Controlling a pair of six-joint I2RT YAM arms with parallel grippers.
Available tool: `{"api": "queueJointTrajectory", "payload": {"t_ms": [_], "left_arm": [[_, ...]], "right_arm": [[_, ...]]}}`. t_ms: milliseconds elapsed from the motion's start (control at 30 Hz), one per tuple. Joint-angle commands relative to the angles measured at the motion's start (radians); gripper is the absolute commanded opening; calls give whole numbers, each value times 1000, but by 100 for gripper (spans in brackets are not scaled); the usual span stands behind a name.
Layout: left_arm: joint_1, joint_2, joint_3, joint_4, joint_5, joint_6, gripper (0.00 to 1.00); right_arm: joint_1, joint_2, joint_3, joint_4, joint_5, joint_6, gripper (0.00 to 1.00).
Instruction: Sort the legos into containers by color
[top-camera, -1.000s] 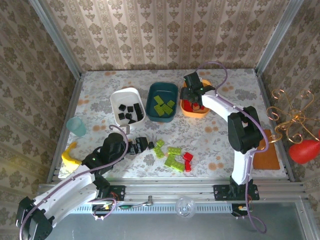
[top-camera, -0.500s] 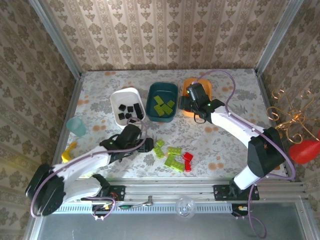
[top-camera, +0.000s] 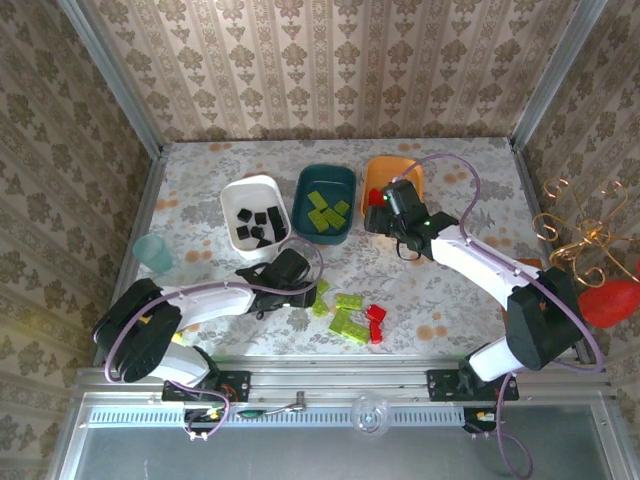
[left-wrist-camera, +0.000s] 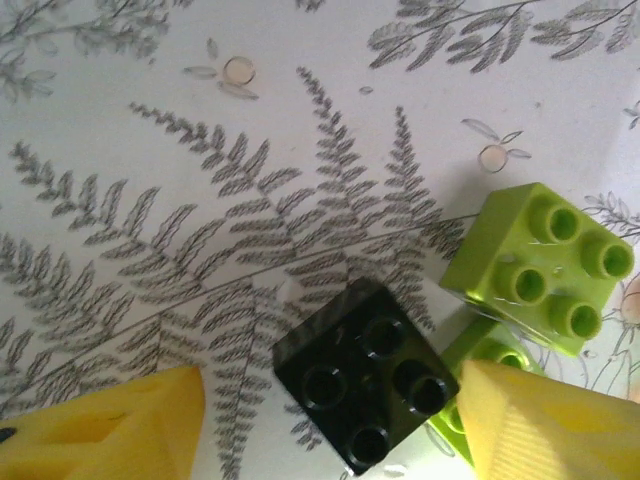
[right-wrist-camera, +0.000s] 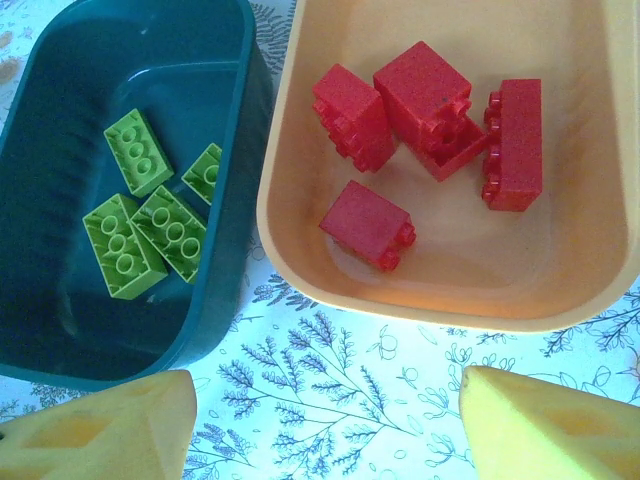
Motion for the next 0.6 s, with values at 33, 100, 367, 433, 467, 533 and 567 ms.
{"api": "queueJointTrajectory", "payload": {"t_ms": [33,100,367,433,467,533,567], "left_arm": [[-2,13,14,8,-50,7,61],[-1,0,7,-1,-71,3,57],[22,-2,-11,8,-65,6,65],[22,11,-11,19,-61,6,64],[21,19,-11,24,-60,6,60],[24,40,-9,40,-52,8,55],[23,47,-8,46,-47,9,53]], "right_arm": [[-6,-33,-21,15,0,7,71],[-6,-36,-25,18,0,5,71],[-8,-36,-35,28,-8,12,72],[-8,-40,-38,27,-8,12,72],[-8,-41,-39,28,-8,12,72],[-8,-44,-39,23,-7,12,72],[-8,-46,-41,24,-6,11,71]]}}
